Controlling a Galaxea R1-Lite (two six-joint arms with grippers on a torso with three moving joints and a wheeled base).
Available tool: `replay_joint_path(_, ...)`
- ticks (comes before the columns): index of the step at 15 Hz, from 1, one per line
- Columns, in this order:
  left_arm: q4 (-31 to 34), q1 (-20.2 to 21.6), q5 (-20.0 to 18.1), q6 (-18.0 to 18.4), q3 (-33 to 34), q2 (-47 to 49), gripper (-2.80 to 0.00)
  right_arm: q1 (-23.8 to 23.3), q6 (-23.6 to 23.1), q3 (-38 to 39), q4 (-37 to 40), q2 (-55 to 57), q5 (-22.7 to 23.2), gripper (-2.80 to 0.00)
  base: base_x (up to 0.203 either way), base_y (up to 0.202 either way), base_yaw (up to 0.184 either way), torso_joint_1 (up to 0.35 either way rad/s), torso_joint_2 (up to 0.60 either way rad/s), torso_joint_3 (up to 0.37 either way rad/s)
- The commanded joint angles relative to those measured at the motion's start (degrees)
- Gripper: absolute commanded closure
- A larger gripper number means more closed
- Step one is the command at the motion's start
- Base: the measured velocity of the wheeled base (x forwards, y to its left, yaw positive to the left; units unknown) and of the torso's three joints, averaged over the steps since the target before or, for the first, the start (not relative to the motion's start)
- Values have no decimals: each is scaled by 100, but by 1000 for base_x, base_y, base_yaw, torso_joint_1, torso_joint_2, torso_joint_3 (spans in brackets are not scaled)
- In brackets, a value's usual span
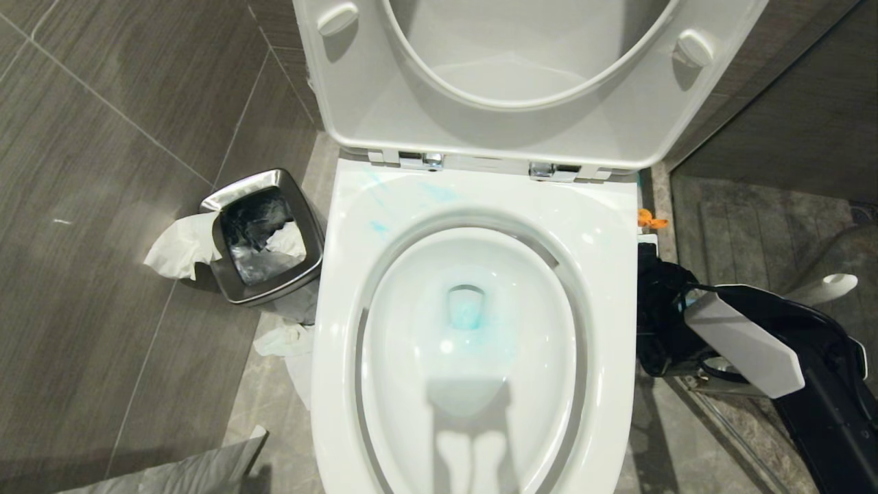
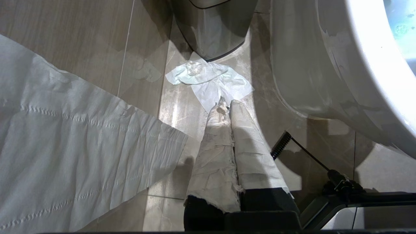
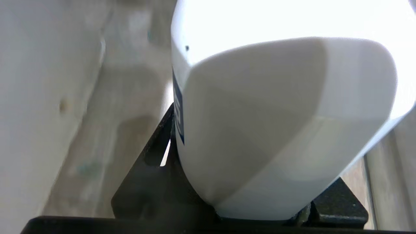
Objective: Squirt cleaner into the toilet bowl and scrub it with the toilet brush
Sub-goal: Place the cleaning agent on the floor
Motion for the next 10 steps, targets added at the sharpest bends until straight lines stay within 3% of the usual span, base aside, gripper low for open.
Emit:
replay_joint_path(1, 2, 3, 0, -1, 1, 7, 0, 22, -23, -585, -97, 230, -18, 0, 0, 0, 0, 0, 0, 0)
replay_joint_path(10, 2, 4, 0, -1, 1, 7, 0, 186, -37, -787, -119, 373, 18, 0, 0, 0, 0, 0, 0, 0)
